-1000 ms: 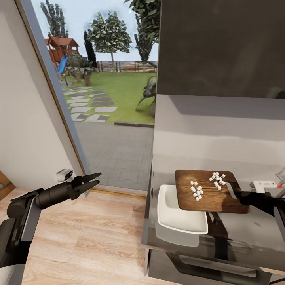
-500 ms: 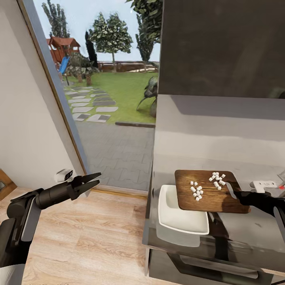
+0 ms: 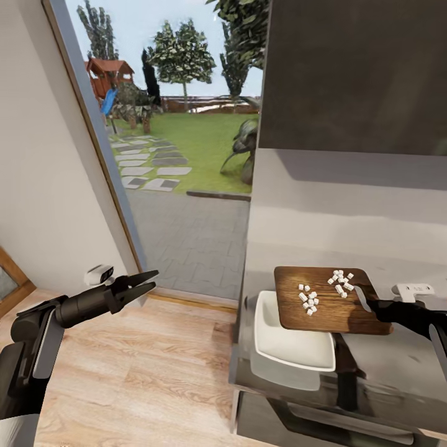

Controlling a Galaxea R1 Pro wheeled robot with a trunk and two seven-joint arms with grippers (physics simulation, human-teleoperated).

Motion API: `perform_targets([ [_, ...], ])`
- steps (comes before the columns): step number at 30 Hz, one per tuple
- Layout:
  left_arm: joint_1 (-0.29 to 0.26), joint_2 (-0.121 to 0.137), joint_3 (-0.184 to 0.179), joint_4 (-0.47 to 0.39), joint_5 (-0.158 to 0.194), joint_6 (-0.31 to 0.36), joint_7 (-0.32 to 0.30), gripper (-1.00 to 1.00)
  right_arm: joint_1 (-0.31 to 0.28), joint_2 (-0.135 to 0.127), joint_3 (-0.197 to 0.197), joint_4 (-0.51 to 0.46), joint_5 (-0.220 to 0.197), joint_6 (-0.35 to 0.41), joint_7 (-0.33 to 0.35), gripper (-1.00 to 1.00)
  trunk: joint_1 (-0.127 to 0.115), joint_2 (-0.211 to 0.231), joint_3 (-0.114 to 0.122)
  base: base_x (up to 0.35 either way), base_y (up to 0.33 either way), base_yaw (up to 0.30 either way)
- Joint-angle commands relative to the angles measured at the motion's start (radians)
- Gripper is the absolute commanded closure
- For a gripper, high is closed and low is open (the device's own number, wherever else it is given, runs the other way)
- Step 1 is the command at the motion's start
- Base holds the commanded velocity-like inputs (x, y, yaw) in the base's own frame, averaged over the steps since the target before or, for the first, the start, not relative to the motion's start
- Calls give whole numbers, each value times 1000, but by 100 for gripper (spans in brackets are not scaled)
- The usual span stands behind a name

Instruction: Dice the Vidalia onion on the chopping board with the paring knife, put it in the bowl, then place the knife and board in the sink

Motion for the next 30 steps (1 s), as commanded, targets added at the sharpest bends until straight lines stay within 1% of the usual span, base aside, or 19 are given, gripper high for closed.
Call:
perform_targets([
  [1, -1, 0, 0, 0, 3, 10, -2, -100, -1, 0, -1, -1, 5, 4, 6, 100, 1, -2, -2, 0, 0, 71],
  [24, -1, 0, -1, 0, 4, 10, -2, -100, -1, -1, 0, -1, 7, 5, 2, 100, 1, -2, -2, 0, 0, 5],
  [26, -1, 0, -1, 0, 4, 10, -2, -100, -1, -1, 4, -1, 18, 5, -7, 100, 1, -2, -2, 0, 0, 0],
  [30, -1, 0, 0, 0, 4, 10, -2, -100, -1, 0, 8, -1, 65, 14, -36, 100, 1, -2, -2, 0, 0, 0],
])
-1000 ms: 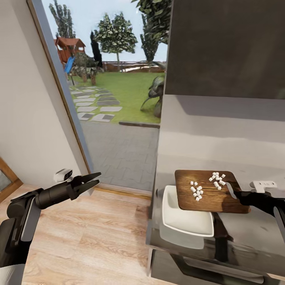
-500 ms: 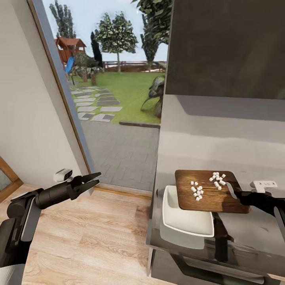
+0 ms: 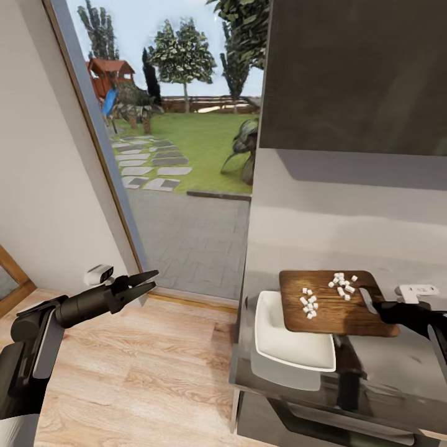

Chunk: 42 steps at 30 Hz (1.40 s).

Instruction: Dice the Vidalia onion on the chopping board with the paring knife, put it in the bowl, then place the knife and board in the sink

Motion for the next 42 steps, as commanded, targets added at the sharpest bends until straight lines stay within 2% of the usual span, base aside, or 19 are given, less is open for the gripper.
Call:
perform_targets([
  [1, -1, 0, 0, 0, 2, 10, -2, -100, -1, 0, 0, -1, 16, 12, 6, 100, 1, -2, -2, 0, 0, 0],
  [22, -1, 2, 2, 0, 2, 12, -2, -100, -1, 0, 0, -1, 20, 17, 4, 100, 1, -2, -2, 0, 0, 0],
  [29, -1, 2, 1, 0, 2, 12, -2, -100, -1, 0, 0, -1, 20, 17, 2, 100, 1, -2, -2, 0, -194, 0],
  [42, -1, 2, 1, 0, 4, 14, -2, -100, -1, 1, 0, -1, 20, 17, 2, 100, 1, -2, -2, 0, 8, 0],
])
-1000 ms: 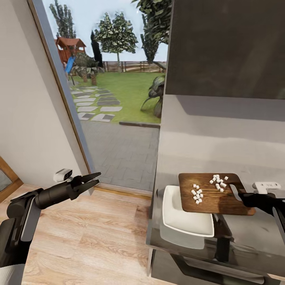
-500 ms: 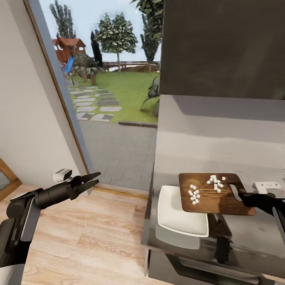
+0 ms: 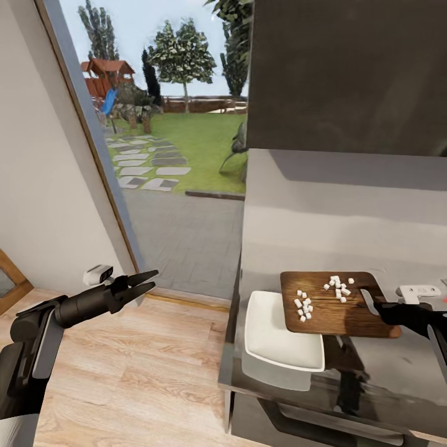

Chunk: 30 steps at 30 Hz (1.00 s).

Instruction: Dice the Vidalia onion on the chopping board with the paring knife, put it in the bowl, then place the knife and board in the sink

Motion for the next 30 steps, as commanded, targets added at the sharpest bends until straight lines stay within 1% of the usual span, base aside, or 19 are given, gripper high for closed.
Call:
perform_targets([
  [1, -1, 0, 0, 0, 2, 13, -2, -100, -1, 0, -1, -1, 10, 4, 9, 100, 1, -2, -2, 0, 88, 0],
  [9, -1, 0, 1, 1, 2, 25, -2, -100, -1, 1, 0, -1, 10, 4, 9, 100, 1, -2, -2, 0, 32, 0],
  [14, -1, 0, 1, 0, 2, 27, -2, -100, -1, 1, 1, -1, 10, 4, 9, 100, 1, -2, -2, 0, 226, 0],
  [21, -1, 0, 1, 0, 2, 27, -2, -100, -1, 1, 1, -1, 10, 4, 9, 100, 1, -2, -2, 0, 48, 0],
  [24, -1, 0, 1, 0, 2, 27, -2, -100, -1, 1, 1, -1, 10, 4, 9, 100, 1, -2, -2, 0, -120, 0],
  [30, -1, 0, 1, 0, 2, 27, -2, -100, -1, 1, 1, -1, 10, 4, 9, 100, 1, -2, -2, 0, -262, 0],
])
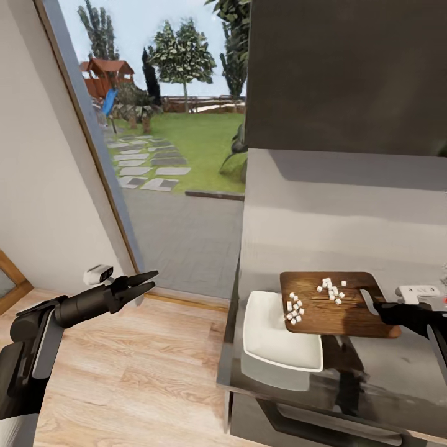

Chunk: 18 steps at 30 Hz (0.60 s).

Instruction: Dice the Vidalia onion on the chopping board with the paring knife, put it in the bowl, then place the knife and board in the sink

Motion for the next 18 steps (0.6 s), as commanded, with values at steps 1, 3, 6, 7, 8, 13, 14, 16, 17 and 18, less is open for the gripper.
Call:
perform_targets([
  [1, -1, 0, 0, 0, 2, 10, -2, -100, -1, 0, 0, -1, 8, 4, 10, 100, 1, -2, -2, 0, -178, 0],
  [3, -1, 0, 0, 0, 2, 10, -2, -100, -1, 0, 0, -1, 8, 4, 10, 100, 1, -2, -2, 0, -75, 0],
  [6, -1, -1, 0, 0, 2, 10, -2, -100, -1, 0, 0, -1, 8, 4, 10, 100, 1, -2, -2, 0, -26, 0],
  [7, -1, -1, 0, 0, 2, 10, -2, -100, -1, 0, 0, -1, 8, 3, 10, 100, 1, -2, -2, 0, -10, 0],
  [8, -1, 0, 0, 0, 2, 10, -2, -100, -1, 0, 0, -1, 8, 3, 10, 100, 1, -2, -2, 0, -8, 0],
  [13, -1, 0, 0, 0, 2, 11, -2, -100, -1, 0, 0, -1, 8, 3, 10, 100, 1, -2, -2, -21, 116, 0],
  [14, -1, 0, 0, 0, 2, 11, -2, -100, -1, 0, 0, -1, 8, 3, 10, 100, 1, -2, -2, -60, 239, 0],
  [16, -1, 0, 0, 0, 2, 12, -2, -100, -1, 0, 0, -1, 8, 3, 10, 100, 1, -2, -2, -73, 265, 0],
  [17, -1, 0, 0, 0, 2, 12, -2, -100, -1, 0, 0, -1, 8, 3, 10, 100, 1, -2, -2, -79, 271, 0],
  [18, -1, 0, 0, 0, 2, 12, -2, -100, -1, 0, 0, -1, 8, 3, 10, 100, 1, -2, -2, -66, 254, 0],
])
